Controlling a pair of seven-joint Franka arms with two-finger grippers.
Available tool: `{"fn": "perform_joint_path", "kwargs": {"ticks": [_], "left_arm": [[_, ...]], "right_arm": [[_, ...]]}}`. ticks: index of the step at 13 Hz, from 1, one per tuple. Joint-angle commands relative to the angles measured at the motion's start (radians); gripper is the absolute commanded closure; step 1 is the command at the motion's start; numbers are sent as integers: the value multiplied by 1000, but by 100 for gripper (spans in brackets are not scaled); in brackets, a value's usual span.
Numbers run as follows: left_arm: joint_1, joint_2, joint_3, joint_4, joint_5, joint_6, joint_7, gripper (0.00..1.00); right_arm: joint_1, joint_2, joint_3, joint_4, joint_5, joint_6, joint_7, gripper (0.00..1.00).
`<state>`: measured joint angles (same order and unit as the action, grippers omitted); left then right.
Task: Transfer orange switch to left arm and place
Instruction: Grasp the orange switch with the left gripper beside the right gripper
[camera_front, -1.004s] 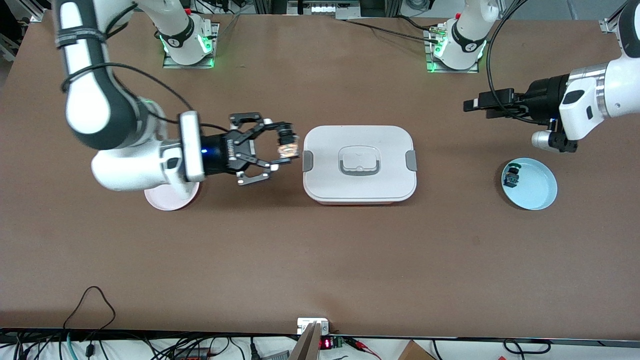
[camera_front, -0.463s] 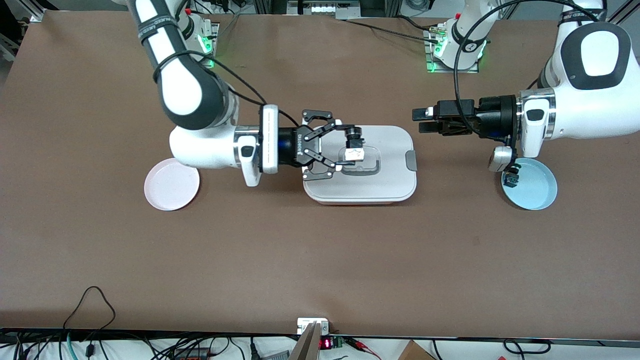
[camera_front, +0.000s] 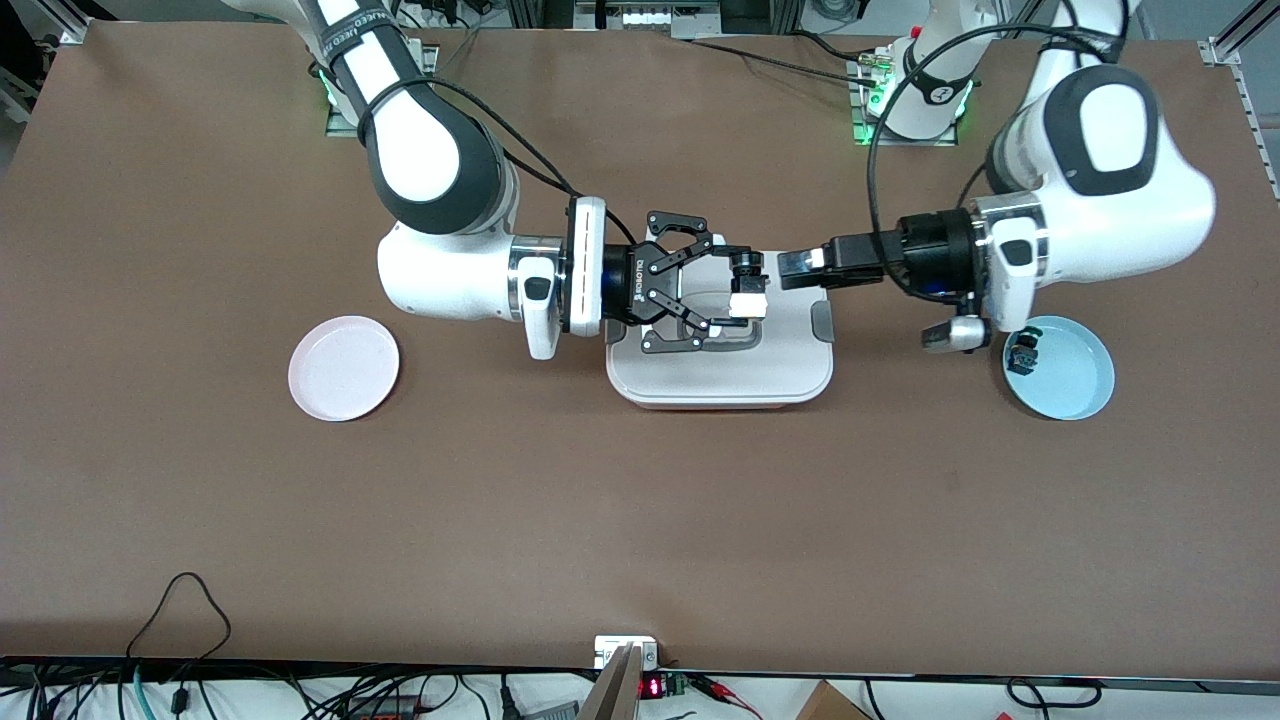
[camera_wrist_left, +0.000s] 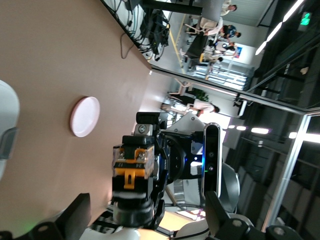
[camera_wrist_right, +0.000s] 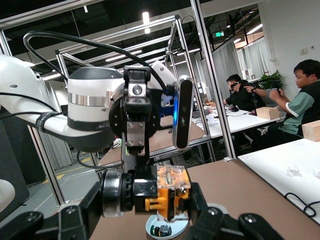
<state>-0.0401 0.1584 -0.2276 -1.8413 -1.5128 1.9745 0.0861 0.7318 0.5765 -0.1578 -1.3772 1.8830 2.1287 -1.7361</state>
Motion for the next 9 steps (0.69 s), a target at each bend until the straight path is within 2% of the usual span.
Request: {"fn": "perform_joint_path", "kwargs": {"ticks": [1,6,7,8,9], "left_arm": [[8,21,-3,2,-46,6,47,0],[-9,61,-7,10,-95,0,66,0],[-12,61,-10,7,-95,0,78,3],[-18,64,-22,8,-96,0,86,12],[-17,67,-30,8,-98,0,89,29]], "right_arm": [[8,19,-8,35,19,10,20,100],[6,19,-8,35,19,8,20,100],[6,19,-8,35,19,7,20,100],[6,19,-8,35,18,7,21,100],[6,19,-8,35,18,4,20,100]]}}
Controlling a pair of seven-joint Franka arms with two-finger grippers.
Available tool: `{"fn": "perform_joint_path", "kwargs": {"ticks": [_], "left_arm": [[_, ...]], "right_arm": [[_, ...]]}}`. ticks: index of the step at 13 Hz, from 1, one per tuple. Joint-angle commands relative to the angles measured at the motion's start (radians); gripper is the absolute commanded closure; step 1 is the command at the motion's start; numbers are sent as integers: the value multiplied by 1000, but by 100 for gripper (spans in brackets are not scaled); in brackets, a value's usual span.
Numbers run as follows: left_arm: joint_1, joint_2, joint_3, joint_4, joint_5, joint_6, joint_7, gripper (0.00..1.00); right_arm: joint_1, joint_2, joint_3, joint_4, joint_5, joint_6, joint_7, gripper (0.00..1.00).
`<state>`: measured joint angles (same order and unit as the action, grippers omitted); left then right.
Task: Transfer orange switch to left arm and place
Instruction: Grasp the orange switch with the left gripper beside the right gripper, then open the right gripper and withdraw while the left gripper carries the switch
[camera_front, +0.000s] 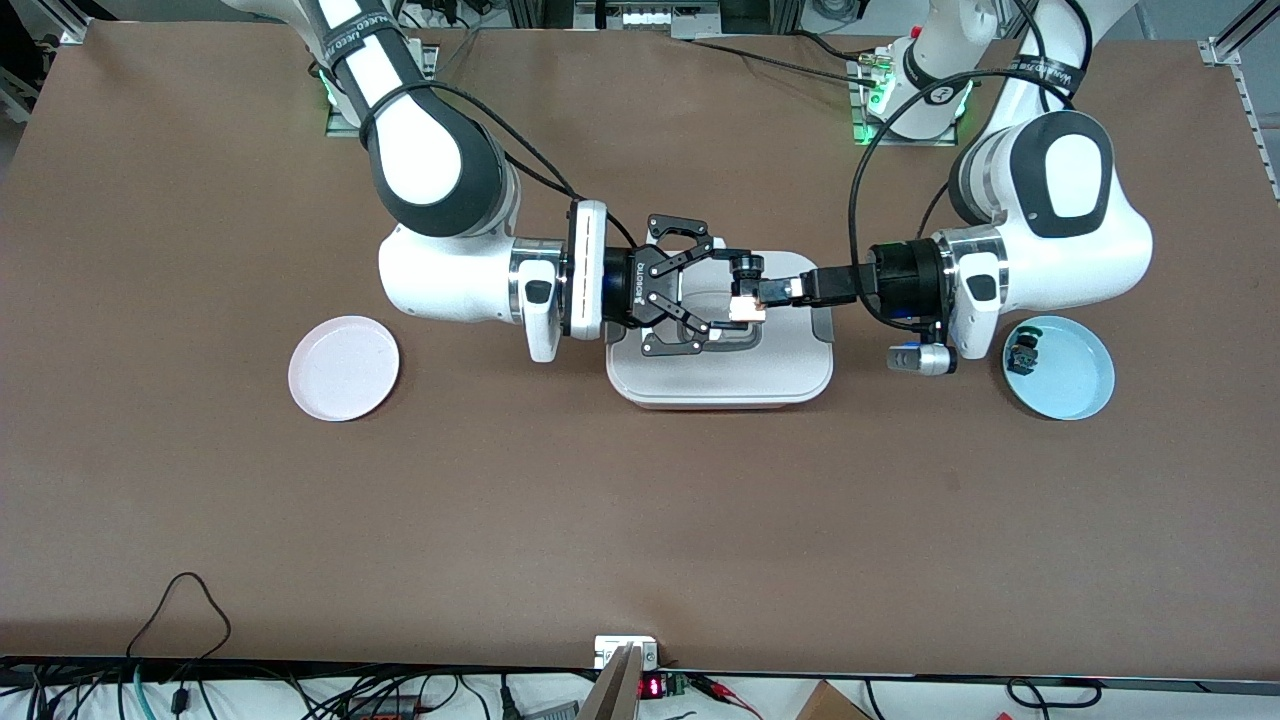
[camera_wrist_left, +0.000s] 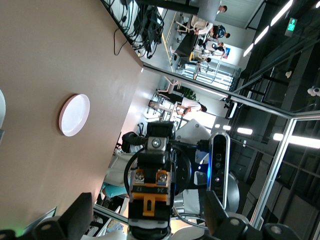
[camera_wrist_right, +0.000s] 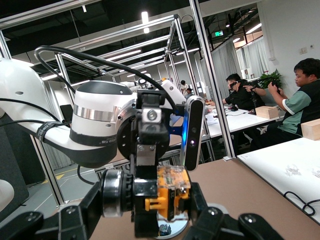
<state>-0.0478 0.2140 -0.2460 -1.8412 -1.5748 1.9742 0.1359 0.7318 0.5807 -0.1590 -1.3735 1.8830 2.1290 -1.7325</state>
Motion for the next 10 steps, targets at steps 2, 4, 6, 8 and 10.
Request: {"fn": "perform_joint_path", "kwargs": {"ticks": [2,4,6,8,10], "left_arm": [[-10,10,-12,10,-33,-9,47,72],[-10,10,-13,8,-33,-12,109,85],[-9,10,-13,10,-33,-12,110,91],[-9,10,-13,10,-33,-12,111,93],[-9,10,-13,10,-33,-12,111,93]], "right_arm": [[6,14,-7,31,18,0,16,100],[6,14,-7,30,19,2,17,100],[6,14,-7,31,21,0,17,100],[5,14,-7,31,19,-1,17,100],[5,13,-7,31,21,-1,17,100]]}}
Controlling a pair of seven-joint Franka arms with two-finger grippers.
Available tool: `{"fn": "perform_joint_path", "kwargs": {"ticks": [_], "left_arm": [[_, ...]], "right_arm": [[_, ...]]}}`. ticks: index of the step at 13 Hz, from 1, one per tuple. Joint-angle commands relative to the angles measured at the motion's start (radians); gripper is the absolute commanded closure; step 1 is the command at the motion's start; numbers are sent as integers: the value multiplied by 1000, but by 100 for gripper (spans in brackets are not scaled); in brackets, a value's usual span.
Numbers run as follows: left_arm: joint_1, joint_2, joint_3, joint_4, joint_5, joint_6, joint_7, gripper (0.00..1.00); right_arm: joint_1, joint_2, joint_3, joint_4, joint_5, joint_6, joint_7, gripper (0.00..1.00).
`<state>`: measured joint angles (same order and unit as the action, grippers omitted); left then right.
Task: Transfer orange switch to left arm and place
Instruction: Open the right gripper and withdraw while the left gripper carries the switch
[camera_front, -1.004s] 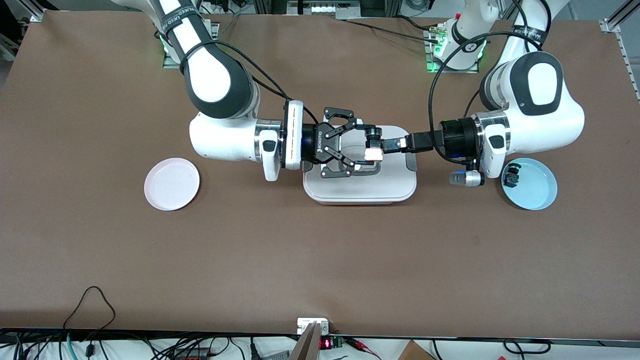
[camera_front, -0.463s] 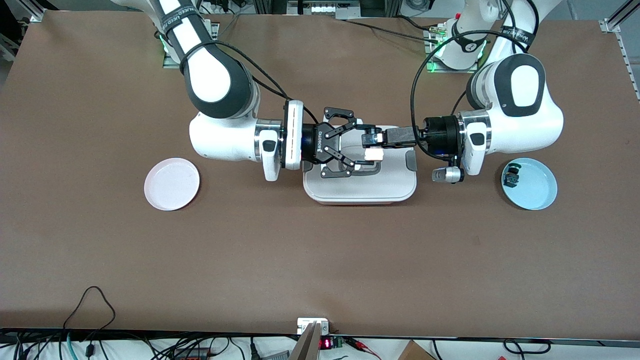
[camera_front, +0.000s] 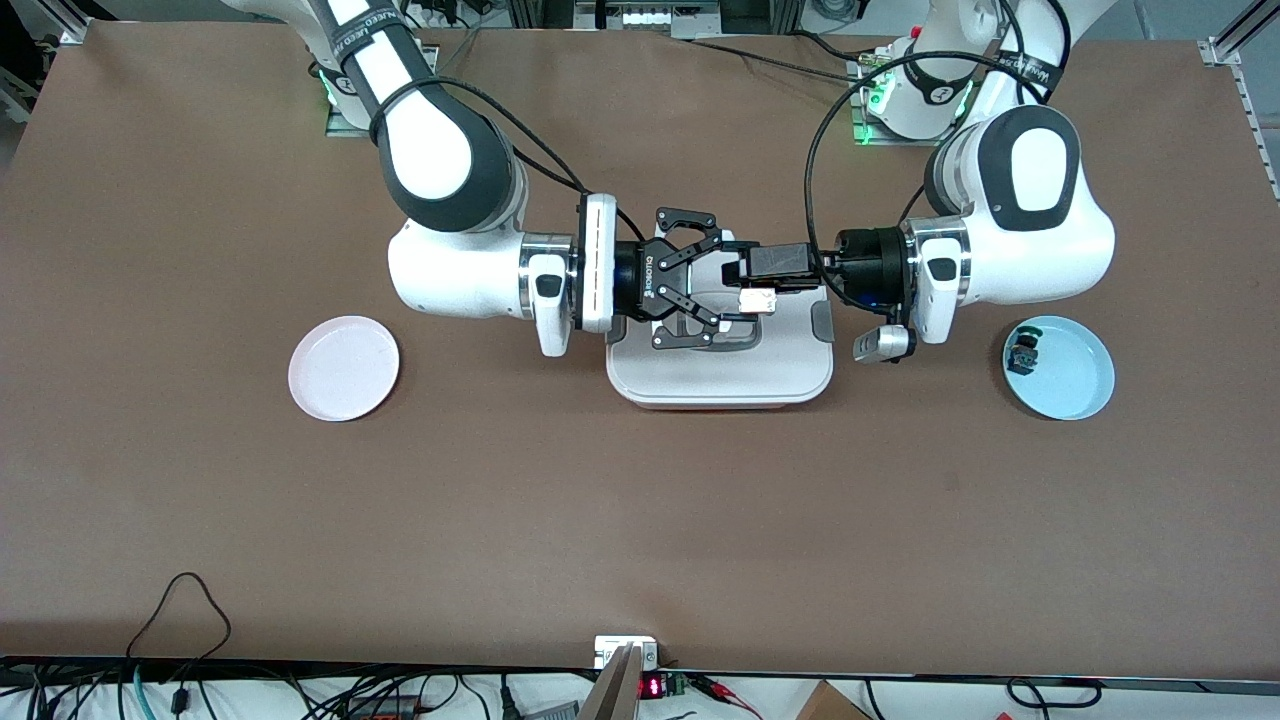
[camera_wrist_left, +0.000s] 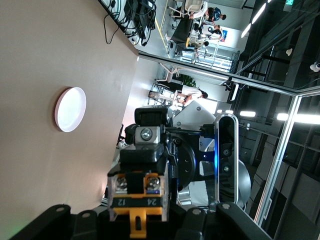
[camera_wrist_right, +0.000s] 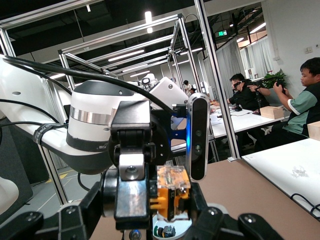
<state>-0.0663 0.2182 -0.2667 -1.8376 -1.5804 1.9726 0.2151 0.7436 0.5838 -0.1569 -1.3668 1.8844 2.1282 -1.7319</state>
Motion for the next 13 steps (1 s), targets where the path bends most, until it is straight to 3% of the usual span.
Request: {"fn": "perform_joint_path", "kwargs": {"ticks": [1,5,6,7,8,10,13], "left_arm": [[10,6,7,6,-27,-11,32,93],[10,6,7,6,-27,-11,33,93],[10,6,7,6,-27,-11,33,93],[10,6,7,6,-27,-11,33,93],[10,6,9,6,-27,-11,33,93],[11,4,9,8,-27,-11,35,93],[14,0,9,9,-20,-11,33,93]], "right_arm": [[-7,10,-9,25,19,-1,17,99],[-7,10,-9,25,18,-1,17,94],[-7,10,-9,25,18,-1,17,81],[-15,11,-10,25,18,-2,26,5],[-20,8,-15,25,7,-4,50,0],[-41,5,-18,25,-33,-20,80,0],[-153,-13,-20,25,-126,-222,126,0]]}}
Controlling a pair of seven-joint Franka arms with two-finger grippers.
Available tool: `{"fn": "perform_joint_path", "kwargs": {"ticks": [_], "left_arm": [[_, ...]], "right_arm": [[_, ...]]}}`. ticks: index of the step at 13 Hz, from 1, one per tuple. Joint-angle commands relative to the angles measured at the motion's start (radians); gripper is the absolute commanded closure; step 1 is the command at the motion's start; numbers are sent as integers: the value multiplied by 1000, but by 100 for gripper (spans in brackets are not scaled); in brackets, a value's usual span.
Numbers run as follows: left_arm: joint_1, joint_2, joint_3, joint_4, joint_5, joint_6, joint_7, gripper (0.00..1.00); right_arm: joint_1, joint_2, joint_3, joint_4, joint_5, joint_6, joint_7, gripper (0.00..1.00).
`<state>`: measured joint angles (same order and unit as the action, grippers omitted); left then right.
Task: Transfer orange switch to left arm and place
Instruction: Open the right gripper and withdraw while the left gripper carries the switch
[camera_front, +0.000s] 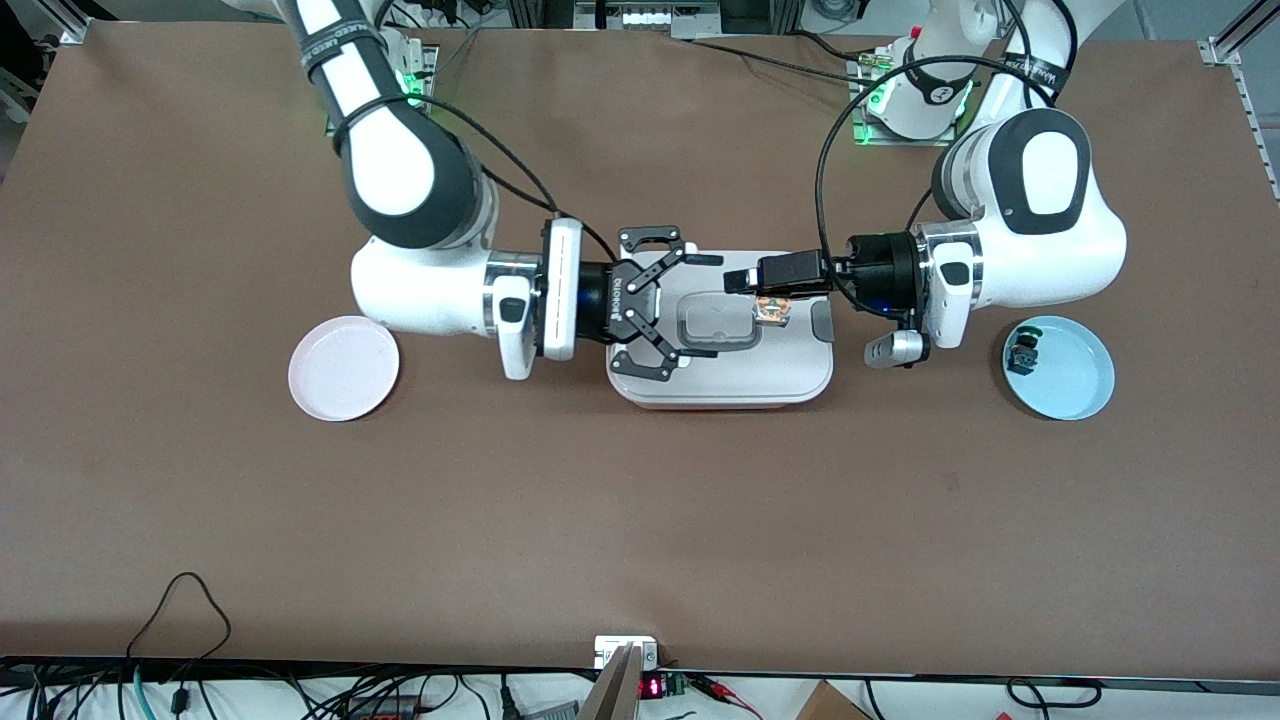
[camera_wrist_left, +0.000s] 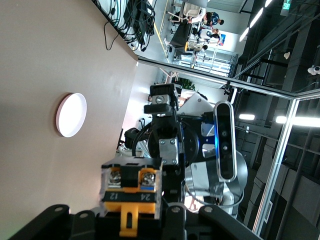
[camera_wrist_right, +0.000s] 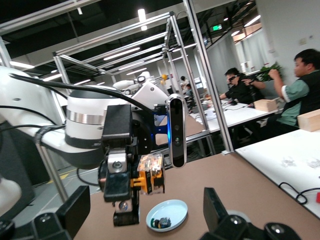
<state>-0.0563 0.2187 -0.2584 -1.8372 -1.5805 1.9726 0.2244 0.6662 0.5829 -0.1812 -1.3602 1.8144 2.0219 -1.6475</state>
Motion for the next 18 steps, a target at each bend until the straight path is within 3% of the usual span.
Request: {"fn": "perform_joint_path", "kwargs": {"ticks": [1,3,6,8,11,13,15,18], "left_arm": [[9,-2,4,9,-10,-11,23,93],[13,-4,10,12,51,-11,23,93],[42,-4,14,55,316,-11,21,93],[62,-4,14,58,485,-11,21,93],[110,-4,14,59,756,-12,23,93],[153,7,18,52,932,-21,18,93],[212,31,18,52,1125,-72,24,92],[304,70,19,35,1341,-104,20,92]], "right_arm": [[-153,-23,5,16,-113,-241,44,0],[-340,-29,3,18,-234,-560,54,0],[-554,-29,3,18,-314,-871,45,0],[-608,-29,3,18,-323,-940,43,0],[-622,-55,-16,20,-331,-941,60,0],[-603,-81,-61,23,-418,-910,170,0],[-600,-118,-61,56,-598,-823,282,0],[-535,-256,-54,99,-1099,-695,511,0]]}}
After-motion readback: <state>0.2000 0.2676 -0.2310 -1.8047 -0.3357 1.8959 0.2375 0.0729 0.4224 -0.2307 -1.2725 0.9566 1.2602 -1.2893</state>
